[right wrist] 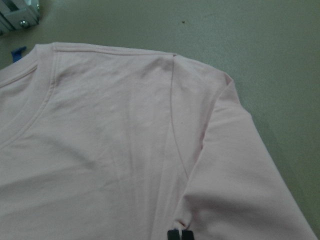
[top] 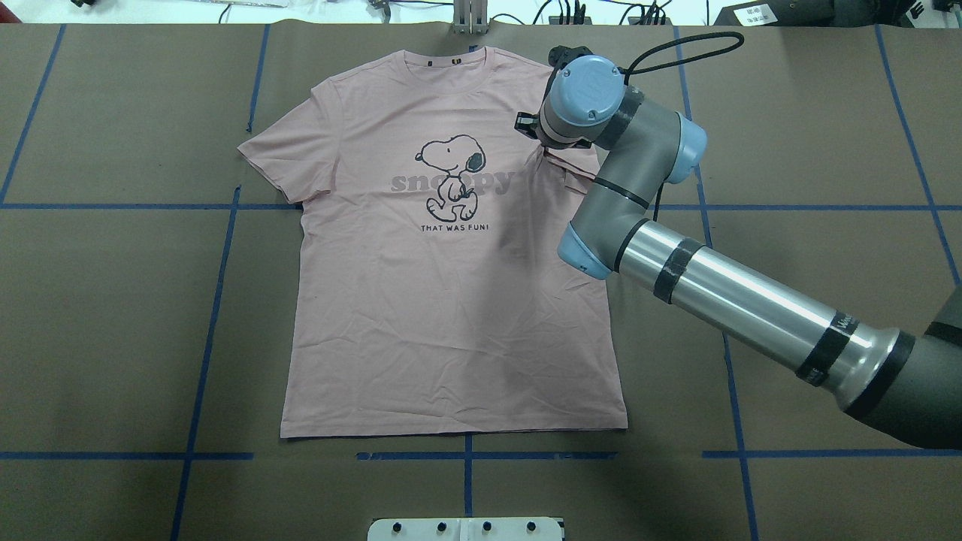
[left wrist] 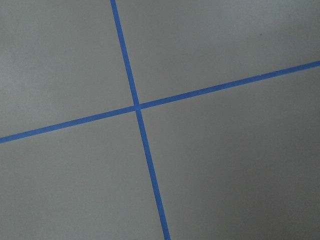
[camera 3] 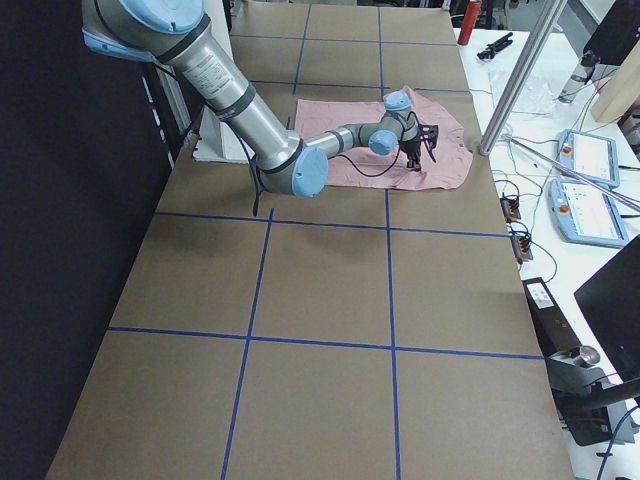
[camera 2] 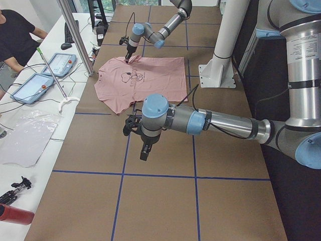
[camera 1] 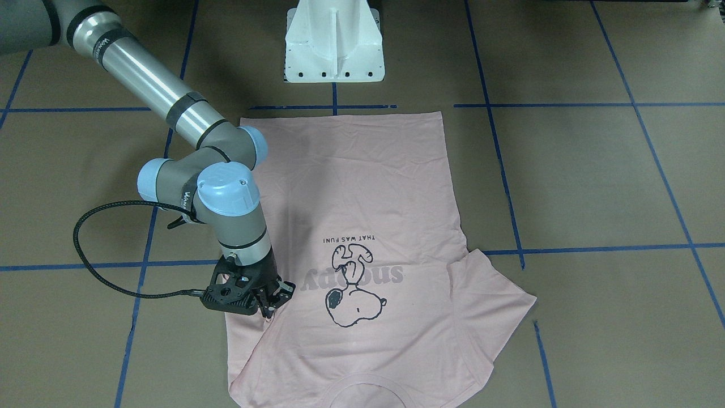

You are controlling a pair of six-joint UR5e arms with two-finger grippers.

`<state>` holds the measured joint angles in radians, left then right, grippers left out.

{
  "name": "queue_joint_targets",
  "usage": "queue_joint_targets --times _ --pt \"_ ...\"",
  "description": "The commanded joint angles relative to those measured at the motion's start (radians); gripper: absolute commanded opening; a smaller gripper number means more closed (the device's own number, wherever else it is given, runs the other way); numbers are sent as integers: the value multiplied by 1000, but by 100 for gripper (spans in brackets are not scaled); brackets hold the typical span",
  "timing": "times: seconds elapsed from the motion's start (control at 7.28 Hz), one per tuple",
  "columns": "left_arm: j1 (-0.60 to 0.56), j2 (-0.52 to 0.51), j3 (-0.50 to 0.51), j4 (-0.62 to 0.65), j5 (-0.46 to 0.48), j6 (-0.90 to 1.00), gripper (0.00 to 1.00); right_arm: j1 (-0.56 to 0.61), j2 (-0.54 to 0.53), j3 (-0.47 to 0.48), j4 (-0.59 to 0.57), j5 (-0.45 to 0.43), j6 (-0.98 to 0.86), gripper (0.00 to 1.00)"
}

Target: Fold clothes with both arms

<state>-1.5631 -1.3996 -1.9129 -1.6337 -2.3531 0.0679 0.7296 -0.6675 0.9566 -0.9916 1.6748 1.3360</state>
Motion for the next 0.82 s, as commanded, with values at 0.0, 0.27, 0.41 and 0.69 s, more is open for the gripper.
queue_joint_targets --times 0.0,0.27,0.41,0.69 --pt "0 1 0 0 0 0 100 13 51 -62 1 -21 2 0" --pt "0 1 -1 0 -2 0 100 17 52 -73 1 -24 2 0" --pt "0 1 -2 0 -2 0 100 17 51 -73 1 -27 0 99" --pt "0 -6 -5 -36 -27 -2 100 16 55 -52 -1 -23 -3 100"
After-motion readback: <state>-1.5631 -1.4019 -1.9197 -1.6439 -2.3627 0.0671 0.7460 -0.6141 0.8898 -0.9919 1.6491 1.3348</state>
